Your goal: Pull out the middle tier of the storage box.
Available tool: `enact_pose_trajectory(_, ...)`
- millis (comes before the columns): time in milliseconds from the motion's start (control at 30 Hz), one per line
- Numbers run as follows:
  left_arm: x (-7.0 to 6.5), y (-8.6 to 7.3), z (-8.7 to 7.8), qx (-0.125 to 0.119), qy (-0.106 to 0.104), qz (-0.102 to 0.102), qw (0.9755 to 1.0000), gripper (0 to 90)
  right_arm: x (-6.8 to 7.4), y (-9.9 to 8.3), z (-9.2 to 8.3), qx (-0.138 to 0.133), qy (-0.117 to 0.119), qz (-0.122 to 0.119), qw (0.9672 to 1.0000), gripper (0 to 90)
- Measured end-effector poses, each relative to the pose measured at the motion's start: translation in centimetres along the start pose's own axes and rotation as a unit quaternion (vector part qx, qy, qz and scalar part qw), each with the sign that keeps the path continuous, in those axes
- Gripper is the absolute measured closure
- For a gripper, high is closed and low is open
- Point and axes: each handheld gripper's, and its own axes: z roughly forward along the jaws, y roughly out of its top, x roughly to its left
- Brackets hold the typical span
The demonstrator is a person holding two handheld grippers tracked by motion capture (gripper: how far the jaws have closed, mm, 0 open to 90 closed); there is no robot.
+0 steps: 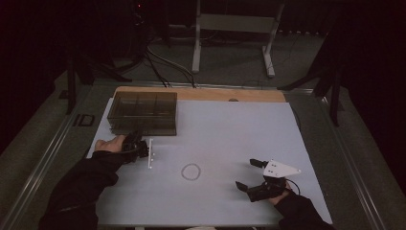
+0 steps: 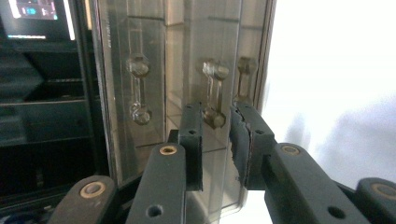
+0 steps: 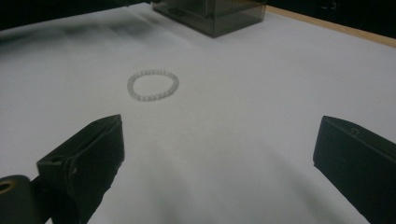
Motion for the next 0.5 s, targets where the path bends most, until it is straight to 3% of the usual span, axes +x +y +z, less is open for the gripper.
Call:
enact_pose_trajectory(167, 0.7, -0.4, -0.5, -0.018, -0.025, -0.022, 0.9993, 71.2, 0.0, 0.0, 0.0, -0.001, 0.001, 0.000, 1.0000, 1.9)
enact_pose_trajectory(233, 0.9, -0.6, -0.7, -0.029, -0.044, -0.031, 0.9981, 70.4, 0.0, 0.0, 0.0, -0.001, 0.000, 0.000, 1.0000, 1.9)
enact_pose_trajectory(367, 1.3, -1.2, -0.8, -0.044, -0.099, -0.063, 0.9921, 65.4, 0.0, 0.0, 0.0, -0.001, 0.000, 0.000, 1.0000, 1.9)
enact_pose_trajectory(467, 1.4, -1.6, -0.7, -0.037, -0.118, -0.073, 0.9896, 56.0, 0.0, 0.1, 0.0, -0.002, 0.000, 0.000, 1.0000, 1.9)
enact_pose_trajectory(500, 1.5, -1.7, -0.7, -0.039, -0.131, -0.083, 0.9872, 52.7, 0.0, 0.1, 0.0, -0.003, 0.000, 0.001, 1.0000, 1.9)
